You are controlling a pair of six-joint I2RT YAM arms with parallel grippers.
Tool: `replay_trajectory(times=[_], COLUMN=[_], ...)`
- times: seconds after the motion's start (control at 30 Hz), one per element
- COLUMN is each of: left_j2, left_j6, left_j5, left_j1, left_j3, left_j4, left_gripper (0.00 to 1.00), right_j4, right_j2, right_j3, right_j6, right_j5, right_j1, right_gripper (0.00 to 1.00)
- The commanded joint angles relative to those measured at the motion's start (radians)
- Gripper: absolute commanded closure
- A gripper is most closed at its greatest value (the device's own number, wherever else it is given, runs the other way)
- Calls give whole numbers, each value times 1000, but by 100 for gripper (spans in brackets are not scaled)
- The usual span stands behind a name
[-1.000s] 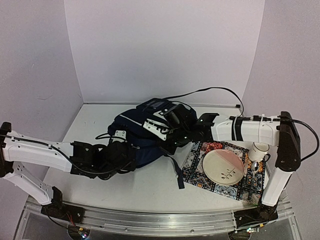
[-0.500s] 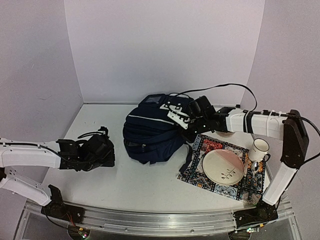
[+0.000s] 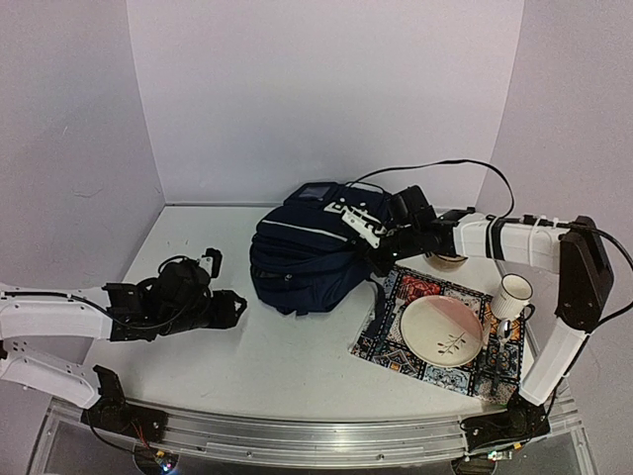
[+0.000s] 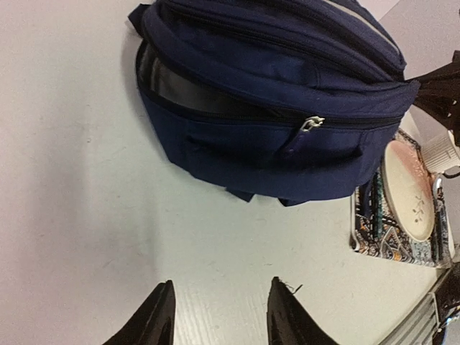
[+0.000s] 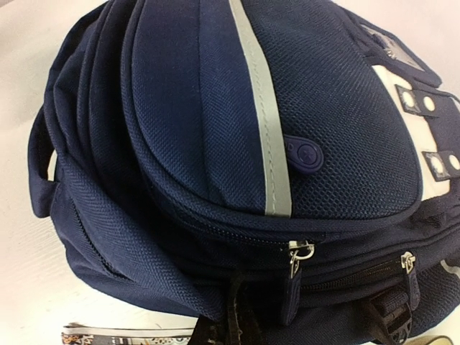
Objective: Pack the student bag
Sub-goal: Grab the largest pocket of the student bag.
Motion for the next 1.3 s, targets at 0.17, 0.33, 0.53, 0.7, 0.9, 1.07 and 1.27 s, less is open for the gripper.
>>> replay_trajectory(times=[0.17,0.33,0.53,0.7,0.9,1.07,1.27], left_j2=[241,339,404,452,514,573,632], left_j6=[109,209,248,271,283,266,245], left_j5=[238,391,485,468,475,461,445], left_j1=[108,146,190,199,204,204,204], left_j3=[118,185,207,224,248,270,285], left_j4=[348,383,404,415,439,489,547], left_gripper=[55,57,59,60,60,61,75], right_j4=[97,100,101,101,101,98,88], right_j2=[-62,-70,-68,-59,-53,-45,-35], right_j3=[-20,-28,-31,-22,-14,-16,-13], right_j6=[65,69,69,74,73,69,61], right_j5=[-114,-127,-136,-147,-157,-173,-188], right_j1=[0,2,2,2,4,9,17], right_gripper=[100,100,99,100,100,100,100])
